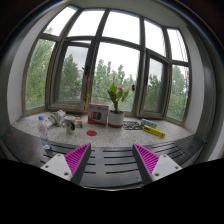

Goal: Pour water

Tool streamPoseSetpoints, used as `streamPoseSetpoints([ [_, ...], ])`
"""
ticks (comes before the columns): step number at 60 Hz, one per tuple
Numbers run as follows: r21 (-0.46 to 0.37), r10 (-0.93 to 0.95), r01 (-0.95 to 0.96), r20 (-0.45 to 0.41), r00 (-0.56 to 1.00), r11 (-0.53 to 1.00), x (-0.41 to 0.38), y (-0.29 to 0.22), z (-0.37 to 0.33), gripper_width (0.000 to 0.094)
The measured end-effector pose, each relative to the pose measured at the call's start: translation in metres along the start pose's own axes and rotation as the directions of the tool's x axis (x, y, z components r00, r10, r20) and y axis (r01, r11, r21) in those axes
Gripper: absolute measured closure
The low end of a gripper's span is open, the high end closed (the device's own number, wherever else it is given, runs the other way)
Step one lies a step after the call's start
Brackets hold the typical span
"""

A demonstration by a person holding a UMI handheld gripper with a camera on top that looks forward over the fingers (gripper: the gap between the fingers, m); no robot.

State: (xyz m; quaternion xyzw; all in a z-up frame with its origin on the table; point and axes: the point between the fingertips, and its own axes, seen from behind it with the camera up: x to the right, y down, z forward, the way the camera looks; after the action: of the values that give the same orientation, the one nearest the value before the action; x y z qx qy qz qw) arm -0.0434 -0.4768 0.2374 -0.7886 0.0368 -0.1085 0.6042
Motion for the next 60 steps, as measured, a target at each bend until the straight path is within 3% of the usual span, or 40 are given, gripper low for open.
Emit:
streamPoseSetpoints([
  [14, -0.042, 0.004, -0.003, 0.038, 0.999, 0.999, -0.017, 0.033, 0.002, 0.0082],
  [26, -0.107, -0.016, 0.030, 0.130, 0.991, 0.994, -0.073, 0.108, -0.004, 0.0082],
  [36, -0.159, 0.005, 0.035, 0.250, 0.968, 0.987, -0.168, 0.148, -0.002, 0.0082],
  [48, -0.105, 0.001, 0.034, 0.317, 0.948, 0.994, -0.289, 0.126, 0.047, 0.0079],
  [60, -0.055, 0.041, -0.025, 0.309, 0.950, 0.998, -0.387, 0.078, 0.137, 0.0084],
])
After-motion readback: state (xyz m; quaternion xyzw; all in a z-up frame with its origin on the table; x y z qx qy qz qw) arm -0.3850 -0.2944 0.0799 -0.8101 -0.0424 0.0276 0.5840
